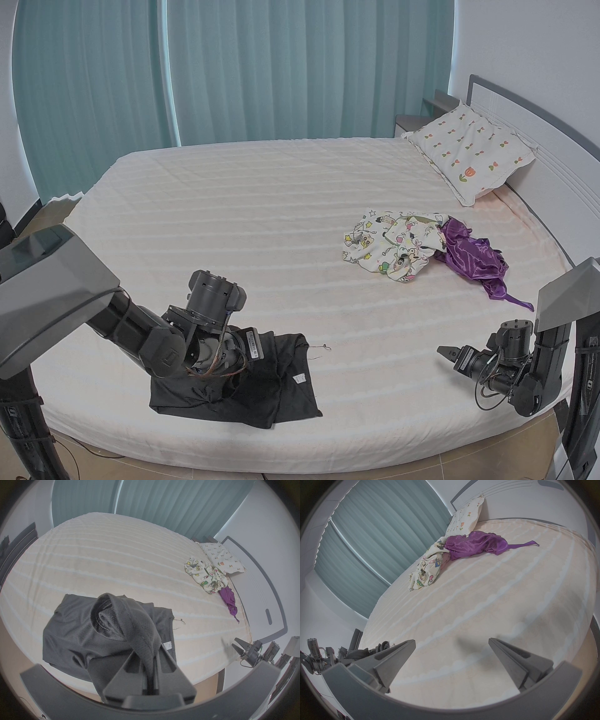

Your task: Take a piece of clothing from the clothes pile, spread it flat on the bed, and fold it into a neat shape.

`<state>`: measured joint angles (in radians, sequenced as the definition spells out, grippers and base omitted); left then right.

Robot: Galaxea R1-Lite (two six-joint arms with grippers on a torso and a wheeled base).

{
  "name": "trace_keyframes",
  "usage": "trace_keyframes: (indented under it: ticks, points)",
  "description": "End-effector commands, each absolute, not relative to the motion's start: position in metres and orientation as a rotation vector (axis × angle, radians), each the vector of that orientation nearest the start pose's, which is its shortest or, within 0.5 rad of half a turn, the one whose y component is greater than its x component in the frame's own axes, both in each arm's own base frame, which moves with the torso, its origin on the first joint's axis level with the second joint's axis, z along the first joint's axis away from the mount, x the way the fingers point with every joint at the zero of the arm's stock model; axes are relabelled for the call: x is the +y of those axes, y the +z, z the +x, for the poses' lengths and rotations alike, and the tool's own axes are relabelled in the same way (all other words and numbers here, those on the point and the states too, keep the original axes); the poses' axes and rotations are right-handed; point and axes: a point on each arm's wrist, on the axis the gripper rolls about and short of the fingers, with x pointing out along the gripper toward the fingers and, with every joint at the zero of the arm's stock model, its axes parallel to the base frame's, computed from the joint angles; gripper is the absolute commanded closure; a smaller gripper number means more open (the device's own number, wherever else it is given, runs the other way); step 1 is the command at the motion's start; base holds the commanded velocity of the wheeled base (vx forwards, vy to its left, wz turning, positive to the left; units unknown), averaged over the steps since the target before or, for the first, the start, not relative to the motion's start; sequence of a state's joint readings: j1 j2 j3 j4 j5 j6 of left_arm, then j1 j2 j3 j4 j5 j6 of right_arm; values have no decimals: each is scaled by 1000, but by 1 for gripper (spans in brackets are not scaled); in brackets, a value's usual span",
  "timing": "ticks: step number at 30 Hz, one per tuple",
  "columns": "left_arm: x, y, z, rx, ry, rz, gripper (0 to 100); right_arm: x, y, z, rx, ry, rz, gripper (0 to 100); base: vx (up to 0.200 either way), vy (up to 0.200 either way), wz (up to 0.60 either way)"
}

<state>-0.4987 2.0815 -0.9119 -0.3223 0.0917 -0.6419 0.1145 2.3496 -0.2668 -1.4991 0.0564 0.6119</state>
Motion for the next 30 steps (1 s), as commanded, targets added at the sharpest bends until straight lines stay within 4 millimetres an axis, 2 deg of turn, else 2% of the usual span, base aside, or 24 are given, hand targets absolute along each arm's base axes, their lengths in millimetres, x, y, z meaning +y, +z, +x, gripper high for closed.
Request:
trace_keyframes:
  ticks: [1,2,3,10,15,16,18,20,21,25,30]
  points:
    - [-177,36,320,910,-79,-332,100,33,-33,274,620,-18,576,0,0,0,0]
    - [-179,30,323,902,-49,-334,100,33,-33,274,620,-18,576,0,0,0,0]
    - [-179,29,324,902,-45,-340,0,33,-33,274,620,-18,576,0,0,0,0]
    - [-189,32,320,901,-62,-363,0,33,-34,274,621,-19,575,0,0,0,0]
    - [-187,68,312,837,-82,-466,0,33,-33,274,621,-19,575,0,0,0,0]
    - [-187,70,311,833,-83,-471,0,33,-34,274,621,-19,575,0,0,0,0]
    - [-181,92,301,799,-90,-532,0,33,-33,274,622,-17,575,0,0,0,0]
    - [-175,95,296,802,-81,-549,0,33,-33,274,622,-18,576,0,0,0,0]
    - [-168,92,286,836,-81,-566,0,33,-33,272,627,-17,575,0,0,0,0]
    - [-157,86,274,887,-70,-604,0,36,-33,271,627,-6,573,0,0,0,0]
    - [-141,80,244,955,-29,-695,0,38,-36,269,632,1,577,0,-80,0,0]
